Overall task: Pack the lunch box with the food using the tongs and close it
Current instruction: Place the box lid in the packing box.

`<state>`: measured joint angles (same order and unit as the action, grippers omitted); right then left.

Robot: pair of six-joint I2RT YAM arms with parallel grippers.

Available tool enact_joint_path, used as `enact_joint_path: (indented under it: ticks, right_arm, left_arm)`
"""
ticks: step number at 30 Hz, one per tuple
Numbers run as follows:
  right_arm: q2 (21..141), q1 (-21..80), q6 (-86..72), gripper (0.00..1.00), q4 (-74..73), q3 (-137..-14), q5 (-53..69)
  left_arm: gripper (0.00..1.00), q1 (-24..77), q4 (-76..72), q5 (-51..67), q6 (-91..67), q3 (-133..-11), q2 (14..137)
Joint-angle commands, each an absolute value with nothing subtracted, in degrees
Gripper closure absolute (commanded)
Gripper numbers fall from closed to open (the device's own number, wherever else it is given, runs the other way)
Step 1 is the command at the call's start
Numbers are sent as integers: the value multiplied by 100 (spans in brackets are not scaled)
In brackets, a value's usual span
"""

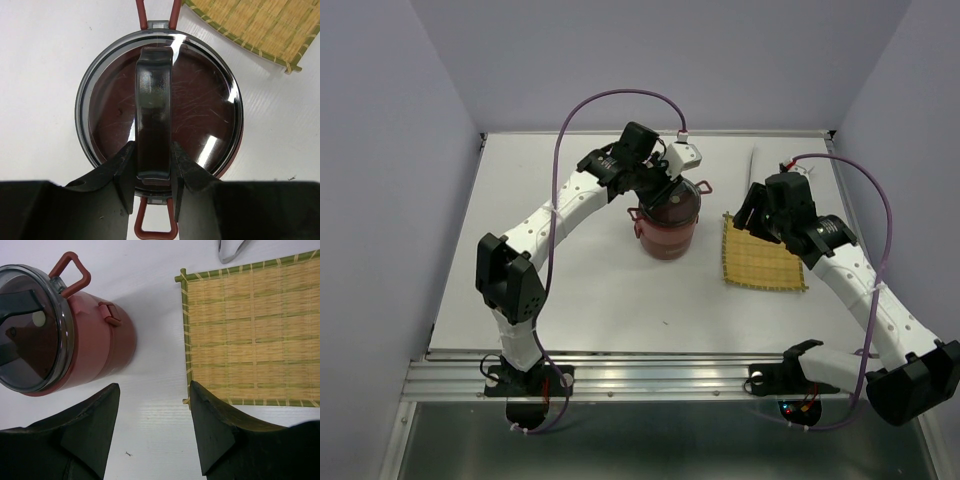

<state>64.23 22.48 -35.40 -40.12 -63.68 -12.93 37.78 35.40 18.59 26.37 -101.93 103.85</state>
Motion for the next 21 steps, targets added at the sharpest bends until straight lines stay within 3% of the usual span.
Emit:
enact_joint_path:
  ticks: [1, 21]
  right_arm:
    - [6372, 2259, -3507, 36, -3955, -6354, -1397]
    - [6390, 2259, -3516, 36, -3937, -6381, -1380]
  left_arm:
    - [100, 3814, 3630, 1635, 2575, -10046, 10195]
    - [100, 3736, 4323, 1775, 2927, -10406, 10169]
